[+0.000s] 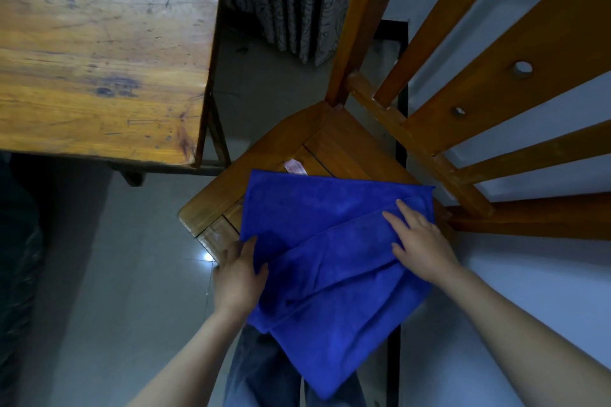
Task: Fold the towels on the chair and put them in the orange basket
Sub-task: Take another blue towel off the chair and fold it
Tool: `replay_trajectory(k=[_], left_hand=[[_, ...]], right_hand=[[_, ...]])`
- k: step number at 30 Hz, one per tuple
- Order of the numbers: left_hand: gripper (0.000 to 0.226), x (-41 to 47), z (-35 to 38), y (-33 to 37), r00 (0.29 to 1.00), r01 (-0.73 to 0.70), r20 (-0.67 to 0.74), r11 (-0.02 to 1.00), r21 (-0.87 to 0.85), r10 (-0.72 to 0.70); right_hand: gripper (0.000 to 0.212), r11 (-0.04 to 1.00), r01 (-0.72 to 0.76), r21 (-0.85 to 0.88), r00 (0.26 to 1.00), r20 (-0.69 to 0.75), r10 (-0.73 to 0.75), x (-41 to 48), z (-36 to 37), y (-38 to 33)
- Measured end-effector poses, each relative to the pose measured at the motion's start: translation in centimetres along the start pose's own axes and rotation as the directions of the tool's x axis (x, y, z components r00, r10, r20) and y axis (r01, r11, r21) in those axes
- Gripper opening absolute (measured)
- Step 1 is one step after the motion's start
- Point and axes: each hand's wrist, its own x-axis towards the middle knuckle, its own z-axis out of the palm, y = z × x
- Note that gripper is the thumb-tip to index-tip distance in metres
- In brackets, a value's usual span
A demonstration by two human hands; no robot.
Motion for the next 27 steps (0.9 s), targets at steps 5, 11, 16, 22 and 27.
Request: replay_trajectory(k=[5, 11, 16, 22, 27], left_hand=[[0.061, 0.4, 0.9, -0.5, 0.975, -0.222, 0.083, 0.944, 0.245, 0.208], [0.053, 0.3, 1.2, -0.1, 0.967, -0.25, 0.054, 0.896, 0.367, 0.247], [0.02, 0.3, 0.6, 0.5, 0.954, -0.279, 0.025, 0.859, 0.429, 0.297], [0.008, 0.1, -1.4, -0.7, 0.987, -0.163, -0.009, 0.986, -0.02, 0.163], [0.026, -1.7, -5.7, -1.1, 0.999, -0.038, -0.029, 0.818, -0.573, 0.026]], right_hand=[[0.07, 0.998, -0.059, -0.004, 0.998, 0.03, 0.059, 0.3, 0.5, -0.4], [0.073, 0.99, -0.084, -0.112, 0.996, -0.029, 0.081, 0.8, 0.1, -1.4], [0.06, 0.927, -0.071, -0.369, 0.991, -0.134, 0.023, 1.4, -0.4, -1.4], [0.017, 0.95, -0.152, -0.272, 0.944, -0.326, 0.057, 0.2, -1.4, -0.7], [0.013, 0.974, -0.135, 0.179, 0.904, -0.379, 0.195, -3.5, -1.0, 0.1]])
